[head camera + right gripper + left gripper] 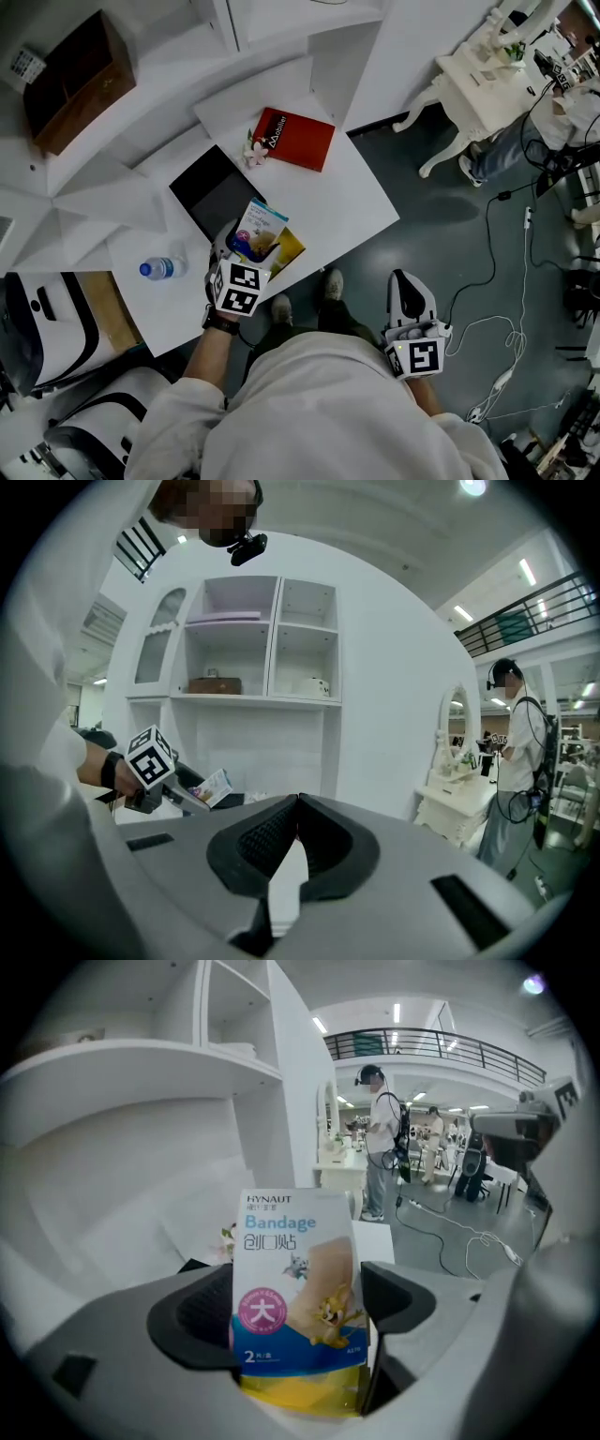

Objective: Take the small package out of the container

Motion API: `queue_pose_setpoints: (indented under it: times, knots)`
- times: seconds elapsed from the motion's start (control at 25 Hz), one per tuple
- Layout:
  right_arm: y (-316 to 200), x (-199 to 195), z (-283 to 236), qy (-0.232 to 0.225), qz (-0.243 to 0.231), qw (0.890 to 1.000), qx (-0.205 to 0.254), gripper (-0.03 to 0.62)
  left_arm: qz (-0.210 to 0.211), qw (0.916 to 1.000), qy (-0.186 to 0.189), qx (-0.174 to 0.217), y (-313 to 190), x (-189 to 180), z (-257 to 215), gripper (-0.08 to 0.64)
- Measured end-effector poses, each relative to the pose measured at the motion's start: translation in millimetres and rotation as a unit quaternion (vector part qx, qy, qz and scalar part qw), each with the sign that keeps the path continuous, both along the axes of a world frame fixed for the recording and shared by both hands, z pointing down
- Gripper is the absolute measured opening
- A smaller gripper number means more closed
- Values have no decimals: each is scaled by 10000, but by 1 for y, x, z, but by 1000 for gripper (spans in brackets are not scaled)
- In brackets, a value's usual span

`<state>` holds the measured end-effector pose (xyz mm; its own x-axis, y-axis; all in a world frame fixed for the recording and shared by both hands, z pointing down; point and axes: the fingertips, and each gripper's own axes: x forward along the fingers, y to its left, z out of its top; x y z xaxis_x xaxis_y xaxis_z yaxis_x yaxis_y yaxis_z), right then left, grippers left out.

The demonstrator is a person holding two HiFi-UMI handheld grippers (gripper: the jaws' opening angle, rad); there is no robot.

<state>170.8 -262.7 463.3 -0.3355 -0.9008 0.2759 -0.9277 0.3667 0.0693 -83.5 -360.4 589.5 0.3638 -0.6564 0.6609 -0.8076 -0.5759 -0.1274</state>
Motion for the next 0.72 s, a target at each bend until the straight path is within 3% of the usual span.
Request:
queue_pose_setpoints:
  times: [0.2,0.72]
  knots:
    - [-2,-12,-12,-85,-75,9997,228,25,-154,9979,354,517,9,-2,-51,426]
    - [0,-33,-41,-251,-329,9964,739,25,-346,9826,755,1659,47,-14,-158,426]
